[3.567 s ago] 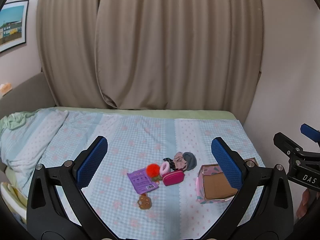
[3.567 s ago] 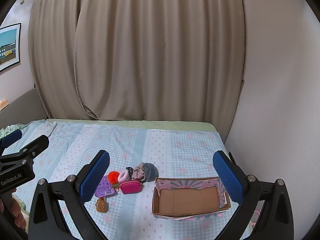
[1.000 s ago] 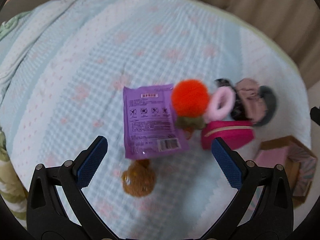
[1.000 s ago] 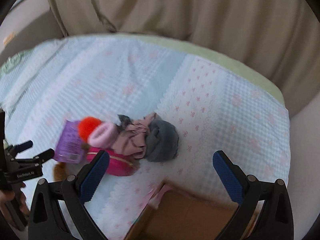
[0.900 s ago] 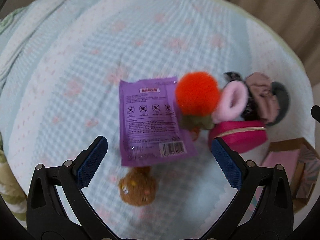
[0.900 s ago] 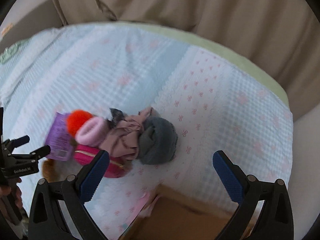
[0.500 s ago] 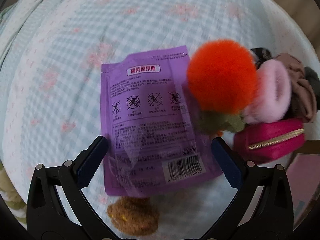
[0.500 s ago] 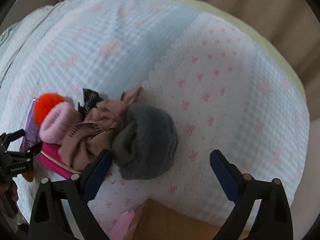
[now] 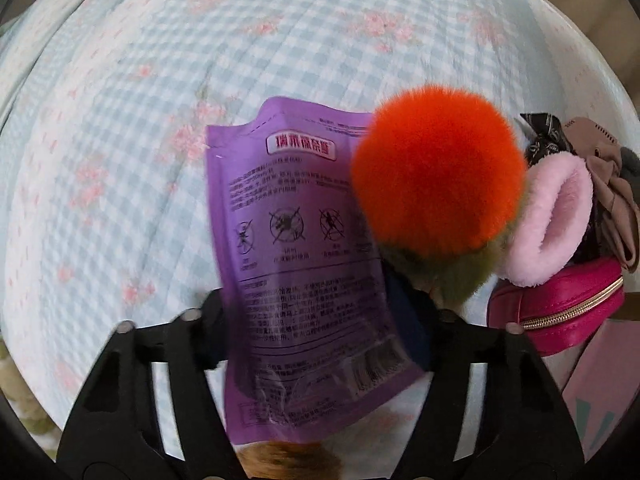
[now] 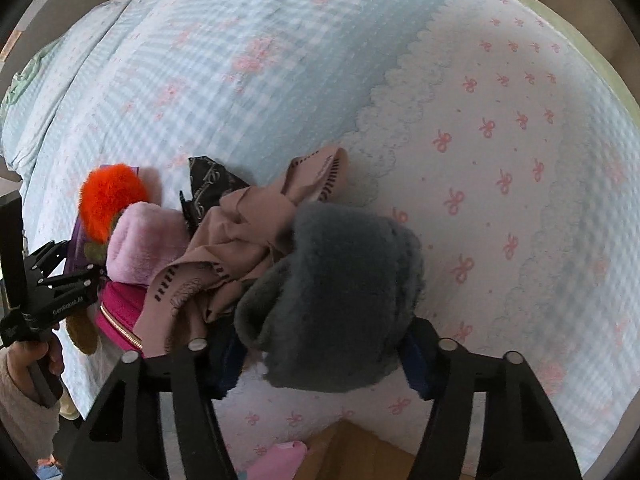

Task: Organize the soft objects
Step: 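Lower the right tool onto the grey fuzzy sock and close on it, then carry the grey sock over the cardboard box and release it inside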

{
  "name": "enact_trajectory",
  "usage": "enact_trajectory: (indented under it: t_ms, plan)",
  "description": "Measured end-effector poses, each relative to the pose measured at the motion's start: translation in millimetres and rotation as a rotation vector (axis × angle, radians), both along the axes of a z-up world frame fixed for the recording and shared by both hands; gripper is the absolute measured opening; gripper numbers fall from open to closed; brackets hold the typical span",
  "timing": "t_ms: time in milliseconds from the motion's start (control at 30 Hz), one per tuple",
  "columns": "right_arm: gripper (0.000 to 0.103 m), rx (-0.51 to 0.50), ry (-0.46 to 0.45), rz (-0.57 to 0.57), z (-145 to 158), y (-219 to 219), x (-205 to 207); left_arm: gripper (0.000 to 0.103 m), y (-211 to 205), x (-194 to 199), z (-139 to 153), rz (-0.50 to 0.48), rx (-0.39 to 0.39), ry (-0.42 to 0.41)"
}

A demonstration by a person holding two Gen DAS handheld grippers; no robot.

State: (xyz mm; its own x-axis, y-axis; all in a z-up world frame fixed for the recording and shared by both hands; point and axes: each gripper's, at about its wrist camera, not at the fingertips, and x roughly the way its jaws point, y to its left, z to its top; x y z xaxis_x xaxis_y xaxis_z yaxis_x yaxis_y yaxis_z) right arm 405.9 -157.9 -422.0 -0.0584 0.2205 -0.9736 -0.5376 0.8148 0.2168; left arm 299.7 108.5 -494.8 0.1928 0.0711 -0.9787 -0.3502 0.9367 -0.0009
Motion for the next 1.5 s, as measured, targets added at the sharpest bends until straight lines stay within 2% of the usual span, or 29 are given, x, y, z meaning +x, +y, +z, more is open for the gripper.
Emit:
enact_trajectory:
  t_ms: [33,100,167,267,500,800,967,1033,1367,1500]
  plan:
    - [0.055,0.002,-0.004,0.0,0.1,1.2,-1.0,0.047,2.9,-0.3,2.7,0.002,-0.005,-0.004]
    - [0.051,0.002,-0.014,0.0,2.5,3.6,-3.1,0.032,9.4,0.2,8.8,0.016,-0.022,-0.018]
    - [0.049,0.003,-0.029,-0.006,4.7,3.5,-9.7,0.029,17.7,-0.6,11.9,0.033,-0.043,-0.026]
    - [0.047,0.001,-0.05,-0.02,7.7,4.3,-15.8,0.027,30.5,-5.0,17.0,0.061,-0.066,-0.046]
    - [0.046,0.016,-0.09,-0.071,27.4,-3.0,-26.6,0.026,45.0,-10.2,51.4,0.069,-0.068,-0.108]
    - [0.044,0.054,-0.16,-0.115,71.5,-15.5,-39.1,0.022,25.1,-34.9,86.9,0.046,-0.072,-0.181]
    - [0.044,0.087,-0.195,-0.141,97.4,-23.6,-54.0,0.021,11.6,-50.6,100.8,0.033,-0.063,-0.251]
    - [0.044,0.1,-0.208,-0.152,107.3,-25.7,-59.6,0.009,5.0,-55.7,111.8,0.028,-0.076,-0.281]
    - [0.044,0.197,-0.276,-0.225,186.9,-57.7,-107.8,0.008,-36.2,-84.9,197.0,-0.039,-0.083,-0.419]
    - [0.044,0.218,-0.301,-0.26,215.2,-75.8,-132.2,0.008,-54.9,-104.5,226.9,-0.077,-0.068,-0.444]
